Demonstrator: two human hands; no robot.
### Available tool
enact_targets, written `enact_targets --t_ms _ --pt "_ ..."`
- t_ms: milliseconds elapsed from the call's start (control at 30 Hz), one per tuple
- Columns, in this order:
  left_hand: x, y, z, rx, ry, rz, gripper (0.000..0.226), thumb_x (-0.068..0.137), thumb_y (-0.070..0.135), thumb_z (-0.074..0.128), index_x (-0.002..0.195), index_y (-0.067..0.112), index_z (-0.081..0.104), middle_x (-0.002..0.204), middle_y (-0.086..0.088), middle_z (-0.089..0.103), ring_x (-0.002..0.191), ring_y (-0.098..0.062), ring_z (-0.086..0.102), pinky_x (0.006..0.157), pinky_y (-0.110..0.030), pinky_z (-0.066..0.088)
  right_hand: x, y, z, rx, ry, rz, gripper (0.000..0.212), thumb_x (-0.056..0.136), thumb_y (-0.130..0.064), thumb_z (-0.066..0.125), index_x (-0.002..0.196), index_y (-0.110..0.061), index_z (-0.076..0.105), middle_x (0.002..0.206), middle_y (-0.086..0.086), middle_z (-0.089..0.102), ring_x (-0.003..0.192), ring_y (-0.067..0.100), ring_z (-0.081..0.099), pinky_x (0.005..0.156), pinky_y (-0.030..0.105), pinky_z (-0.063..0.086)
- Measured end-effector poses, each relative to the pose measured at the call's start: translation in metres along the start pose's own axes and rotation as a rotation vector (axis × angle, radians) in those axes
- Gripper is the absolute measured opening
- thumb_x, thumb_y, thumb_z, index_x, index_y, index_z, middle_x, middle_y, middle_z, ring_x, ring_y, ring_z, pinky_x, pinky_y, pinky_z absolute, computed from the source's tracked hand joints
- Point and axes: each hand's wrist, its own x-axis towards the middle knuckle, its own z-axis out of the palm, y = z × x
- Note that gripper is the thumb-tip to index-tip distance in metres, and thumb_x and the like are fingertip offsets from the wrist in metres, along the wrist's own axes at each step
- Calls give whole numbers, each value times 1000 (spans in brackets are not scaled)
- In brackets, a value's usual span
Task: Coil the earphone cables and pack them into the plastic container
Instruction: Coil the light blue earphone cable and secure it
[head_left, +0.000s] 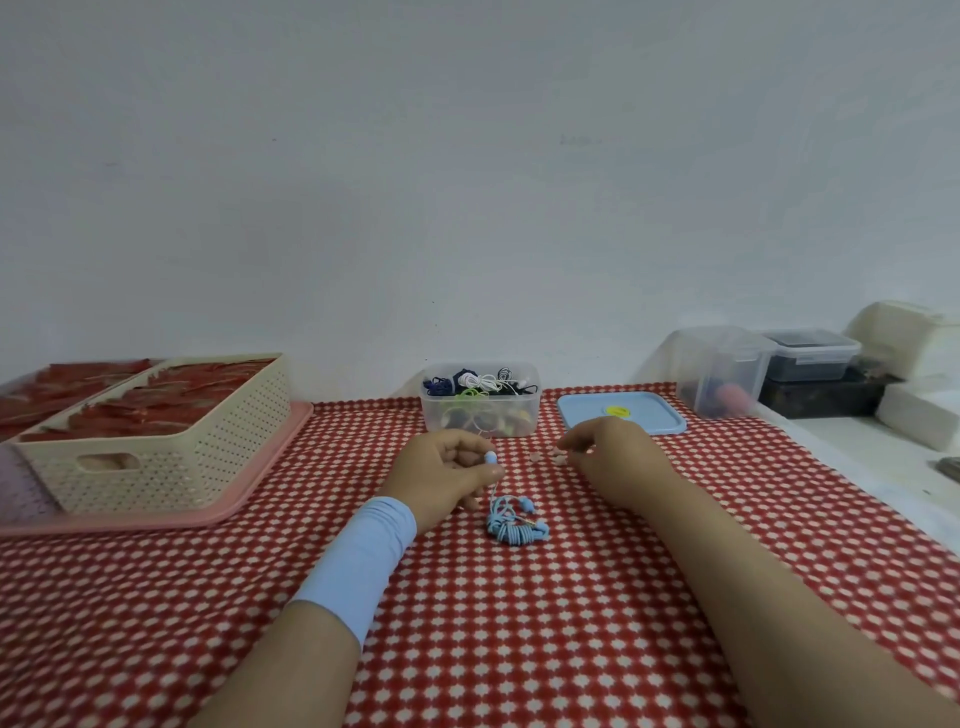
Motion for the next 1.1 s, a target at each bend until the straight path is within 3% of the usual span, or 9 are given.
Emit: enact_targets --t_ms 167,267,367,467,533,633,800,933,1100 --pt "4 -6 -3 104 4 -4 23 73 4 83 85 22 74 81 -1 74 54 -10 64 59 -25 58 7 -13 7 -164 -66 -50 21 97 -28 66 115 -31 76 118 -7 73 106 14 65 90 32 53" --pt "7 -9 -4 263 -7 41 22 73 10 84 85 26 76 75 12 71 59 2 61 63 -18 55 9 -14 9 -138 -51 -51 17 96 -26 67 108 -30 78 112 -7 74 101 14 66 88 31 53" --pt "7 -9 -3 382 -26 69 27 76 18 82 100 29 75 86 17 68 70 7 59 68 -10 48 8 -12 10 -52 -7 -53 10 95 -29 69 101 -28 77 105 -9 75 96 12 65 87 31 53" --pt "8 -11 -4 465 -33 86 31 82 24 78 112 31 73 103 13 70 76 6 55 75 -10 44 5 -12 12 114 13 -77 2 92 -29 73 93 -31 73 94 -12 71 91 8 64 82 24 50" --pt "8 -13 -5 536 -54 93 30 86 30 73 116 31 71 117 12 68 88 4 56 87 -17 46 2 -13 12 209 -22 -87 7 91 -27 76 97 -31 74 90 -16 68 86 1 62 75 16 44" --pt "9 -12 -4 602 -65 119 29 93 35 63 121 31 68 125 10 63 109 -7 58 101 -31 48 -3 -15 12 263 -84 -77 15 88 -26 79 103 -27 78 92 -15 69 87 -2 62 76 13 45" --pt "11 4 5 732 -25 282 25 97 40 55 115 34 70 120 13 61 105 -7 57 93 -30 49 -8 -16 14 371 -116 -55 6 85 -21 82 89 -24 80 87 -9 76 83 3 68 74 16 50" --pt "12 13 22 835 -260 207 26 97 38 54 119 35 69 119 11 65 106 -13 59 93 -33 48 -8 -13 15 386 -83 -10 11 85 -21 82 95 -23 79 87 -7 75 82 7 69 68 14 50" --pt "15 13 23 829 -330 193 19 93 34 62 107 33 75 109 14 69 98 -8 61 90 -30 50 -11 -12 11 569 -68 70 9 82 -14 84 89 -14 78 79 1 76 48 0 57 51 14 46"
